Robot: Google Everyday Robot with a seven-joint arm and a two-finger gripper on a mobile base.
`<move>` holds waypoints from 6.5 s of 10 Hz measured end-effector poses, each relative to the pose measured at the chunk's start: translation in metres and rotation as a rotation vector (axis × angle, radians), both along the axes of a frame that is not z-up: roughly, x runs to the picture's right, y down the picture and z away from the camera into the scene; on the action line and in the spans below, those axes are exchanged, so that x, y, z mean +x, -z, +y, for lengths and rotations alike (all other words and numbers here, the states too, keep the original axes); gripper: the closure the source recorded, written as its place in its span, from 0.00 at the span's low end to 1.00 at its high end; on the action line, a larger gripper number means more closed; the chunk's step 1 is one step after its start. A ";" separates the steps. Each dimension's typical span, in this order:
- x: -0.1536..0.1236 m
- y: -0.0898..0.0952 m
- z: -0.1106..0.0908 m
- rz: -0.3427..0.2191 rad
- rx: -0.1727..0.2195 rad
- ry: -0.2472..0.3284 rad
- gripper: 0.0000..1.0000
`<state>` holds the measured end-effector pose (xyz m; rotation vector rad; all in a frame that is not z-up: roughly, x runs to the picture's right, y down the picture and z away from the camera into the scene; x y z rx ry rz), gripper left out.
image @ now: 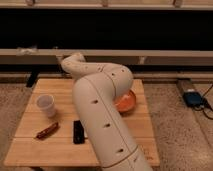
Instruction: Stand the bottle upright
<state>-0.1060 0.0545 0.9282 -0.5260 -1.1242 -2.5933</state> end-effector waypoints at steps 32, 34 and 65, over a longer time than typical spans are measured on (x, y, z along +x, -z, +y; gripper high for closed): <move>-0.065 -0.024 0.012 0.097 0.036 0.385 1.00; -0.065 -0.018 0.005 0.073 0.041 0.344 1.00; -0.113 0.083 -0.090 -0.468 0.313 -0.318 1.00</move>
